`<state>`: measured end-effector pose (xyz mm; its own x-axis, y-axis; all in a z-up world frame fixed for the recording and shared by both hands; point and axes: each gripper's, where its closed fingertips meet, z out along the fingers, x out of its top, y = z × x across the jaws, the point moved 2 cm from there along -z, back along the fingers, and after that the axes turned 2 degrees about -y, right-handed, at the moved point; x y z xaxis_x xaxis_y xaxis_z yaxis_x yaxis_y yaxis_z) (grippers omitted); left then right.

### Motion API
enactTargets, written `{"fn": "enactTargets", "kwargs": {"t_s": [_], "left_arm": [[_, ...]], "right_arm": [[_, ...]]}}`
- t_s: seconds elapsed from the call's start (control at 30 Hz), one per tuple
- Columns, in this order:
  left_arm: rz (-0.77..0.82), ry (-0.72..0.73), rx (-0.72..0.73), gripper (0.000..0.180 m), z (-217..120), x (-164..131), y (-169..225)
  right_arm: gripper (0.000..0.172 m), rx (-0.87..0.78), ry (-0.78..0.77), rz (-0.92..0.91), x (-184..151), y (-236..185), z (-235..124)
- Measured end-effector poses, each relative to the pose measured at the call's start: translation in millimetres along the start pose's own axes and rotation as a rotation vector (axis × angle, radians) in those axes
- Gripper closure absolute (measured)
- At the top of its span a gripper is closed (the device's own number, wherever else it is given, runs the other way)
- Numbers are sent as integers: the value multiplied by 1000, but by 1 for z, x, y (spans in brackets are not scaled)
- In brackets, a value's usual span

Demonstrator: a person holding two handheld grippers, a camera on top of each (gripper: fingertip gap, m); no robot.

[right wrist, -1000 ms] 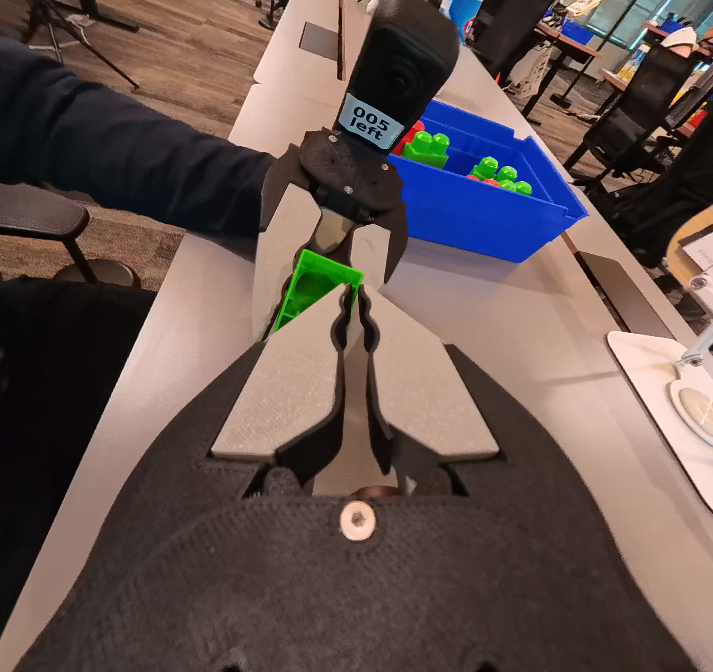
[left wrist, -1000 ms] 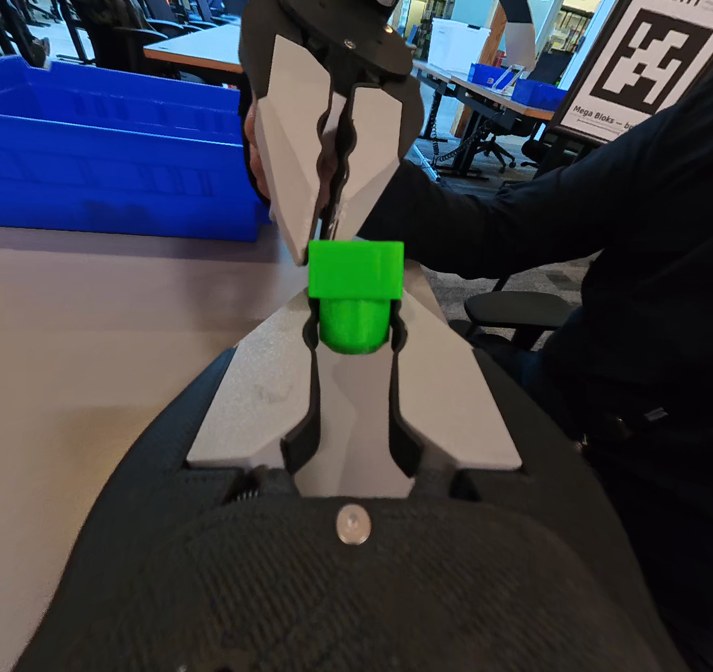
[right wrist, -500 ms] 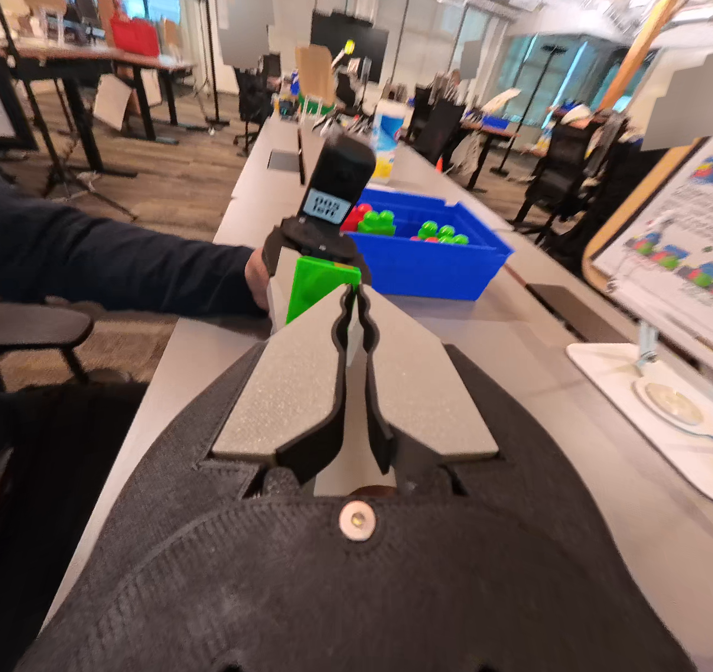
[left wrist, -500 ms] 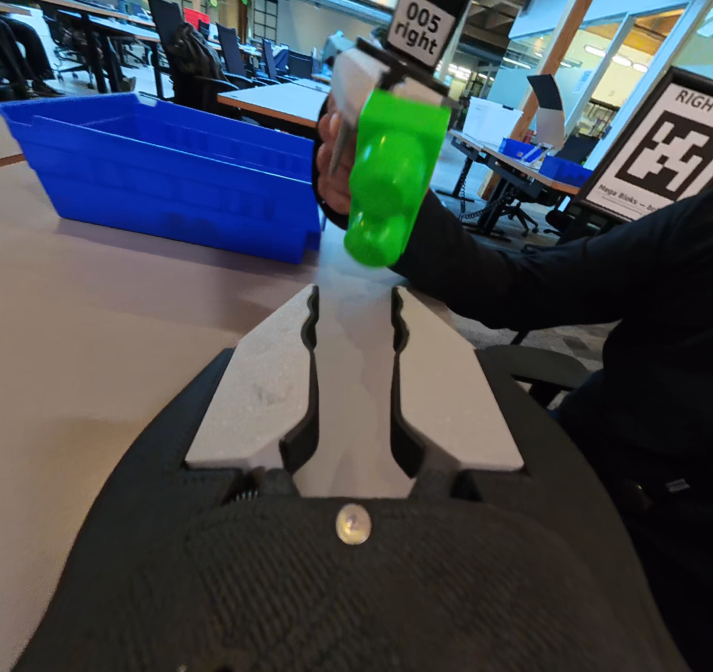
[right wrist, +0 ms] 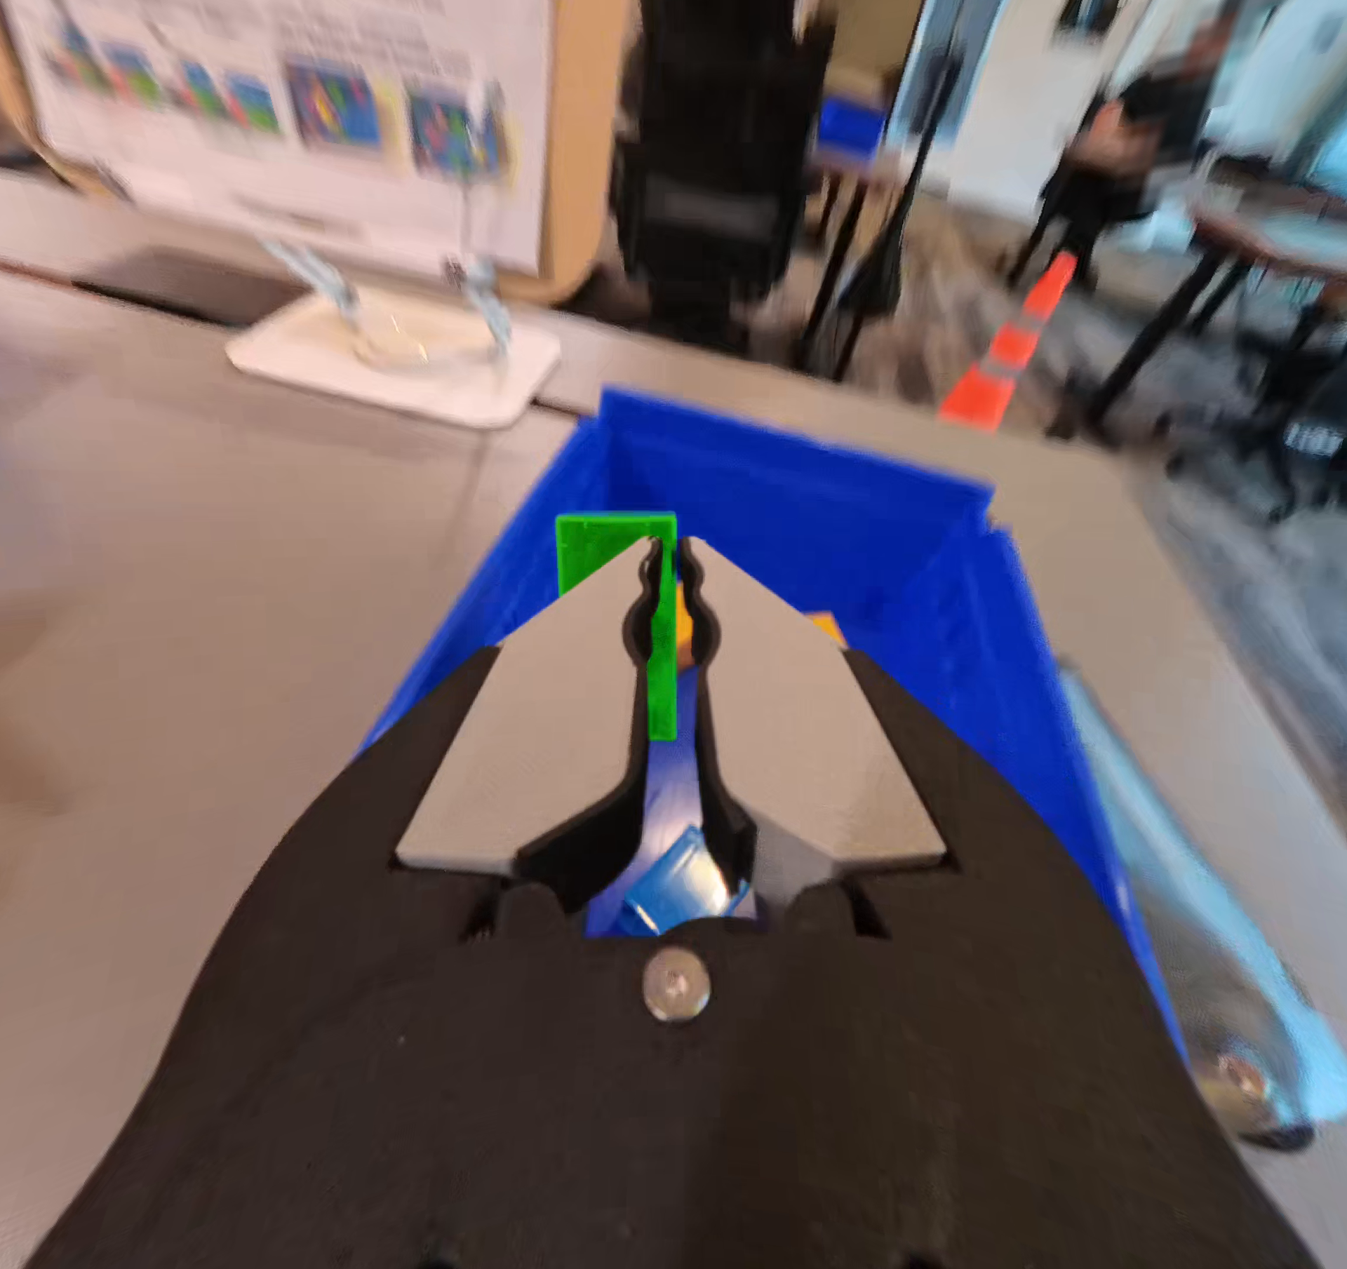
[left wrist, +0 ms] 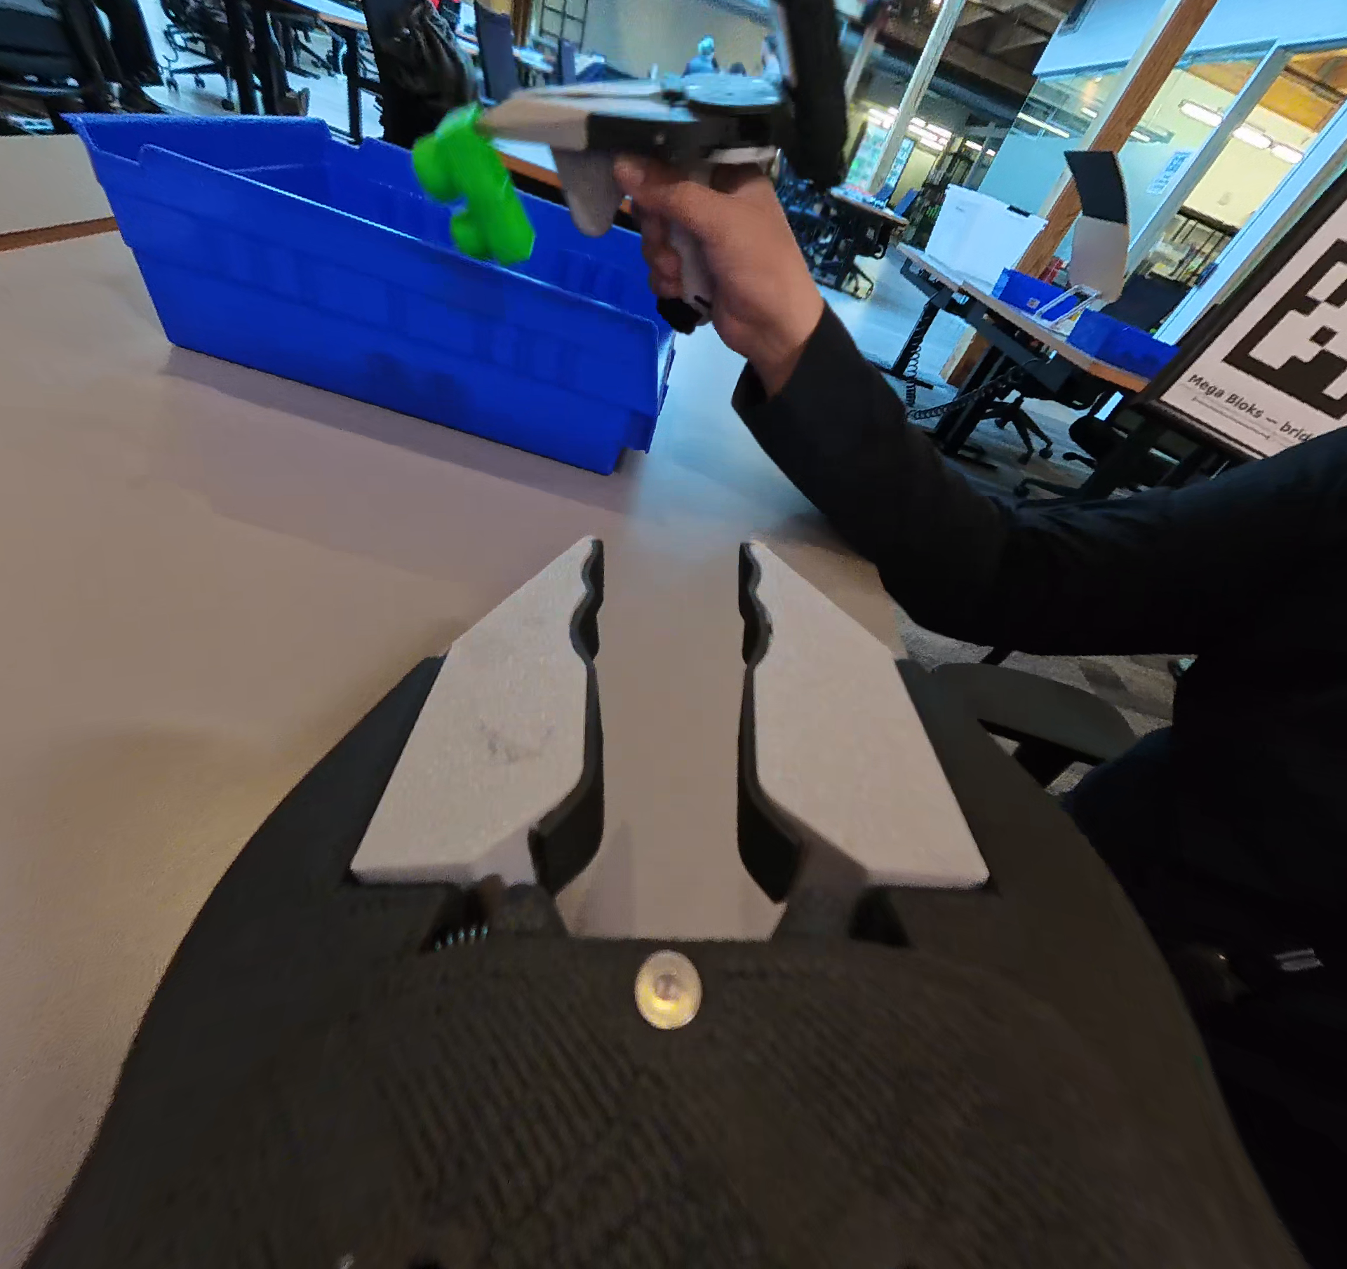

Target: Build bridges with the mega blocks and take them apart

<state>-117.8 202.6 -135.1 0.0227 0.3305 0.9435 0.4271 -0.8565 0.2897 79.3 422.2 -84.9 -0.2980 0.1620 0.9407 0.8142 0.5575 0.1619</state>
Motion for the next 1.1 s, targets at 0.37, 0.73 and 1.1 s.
{"fn": "enactTargets", "kwargs": {"t_s": [0.37,0.73,1.1], "left_arm": [[-14,-7,11,145,-1,-2,-4],[3,-65,33,145,5,-10,-5],[-141,59,334,145,-39,-2,-11]], "right_arm": [[147,34,223,-70,34,-30,-15],[147,290,570,-295,78,-149,-70],[128,698,235,-233,16,-238,-27]]}}
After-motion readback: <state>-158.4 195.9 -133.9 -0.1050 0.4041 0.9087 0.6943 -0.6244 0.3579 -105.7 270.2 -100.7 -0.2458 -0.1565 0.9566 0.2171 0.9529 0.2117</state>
